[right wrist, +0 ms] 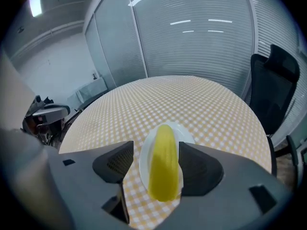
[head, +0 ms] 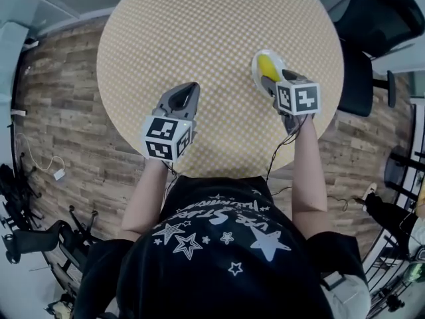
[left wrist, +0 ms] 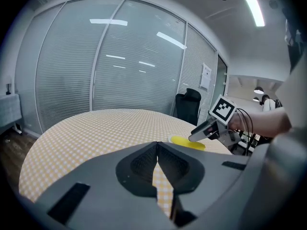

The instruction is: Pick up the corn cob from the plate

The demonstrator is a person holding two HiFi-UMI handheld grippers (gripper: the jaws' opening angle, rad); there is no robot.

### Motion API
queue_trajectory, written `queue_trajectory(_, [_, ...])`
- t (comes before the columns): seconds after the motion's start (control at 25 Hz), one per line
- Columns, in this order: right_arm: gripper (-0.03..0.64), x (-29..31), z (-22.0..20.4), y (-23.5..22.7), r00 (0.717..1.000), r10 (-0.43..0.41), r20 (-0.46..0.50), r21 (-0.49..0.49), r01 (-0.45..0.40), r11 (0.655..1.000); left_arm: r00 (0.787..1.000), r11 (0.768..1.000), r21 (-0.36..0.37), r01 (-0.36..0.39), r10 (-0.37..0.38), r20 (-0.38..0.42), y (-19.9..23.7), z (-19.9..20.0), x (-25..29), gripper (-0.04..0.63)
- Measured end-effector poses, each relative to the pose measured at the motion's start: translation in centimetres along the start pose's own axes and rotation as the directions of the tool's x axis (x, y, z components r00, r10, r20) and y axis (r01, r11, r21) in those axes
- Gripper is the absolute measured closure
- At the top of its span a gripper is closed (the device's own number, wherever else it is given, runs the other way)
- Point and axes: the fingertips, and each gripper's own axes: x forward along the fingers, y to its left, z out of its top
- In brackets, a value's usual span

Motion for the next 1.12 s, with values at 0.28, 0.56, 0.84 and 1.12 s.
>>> queue_trajectory(0.28, [0.344,3.6,-0.5,-1.5,0.993,0.021,-0.117,-0.008,-0.022,1.0,0.999,0.999,-0.022,-0.027,0.027,-0.028,0.5,-0.3,1.7,0.586])
queue_trajectory(0.56, [0.344,5.7,-1.2,-2.2,0.975,-0.003,-0.223,-0.06,-0.011,0.998,0.998,0.998,-0.036,-0.045,0.043,-0.04,1.1,-0.7,2.1,0.586])
queue_trajectory(0.84, [0.345,6.9,-1.5,-2.0,0.957,-0.013,-0.29,-0.066,-0.006,0.998,0.998,0.998,-0.048,-0.051,0.048,-0.051,1.2,-1.3,2.2,0.586])
queue_trajectory(1.12, [0.345,7.2,-1.6,-1.5,0.946,-0.02,-0.322,-0.059,0.001,0.998,0.998,0.997,-0.052,-0.055,0.052,-0.047,1.6,-1.5,1.4,0.586])
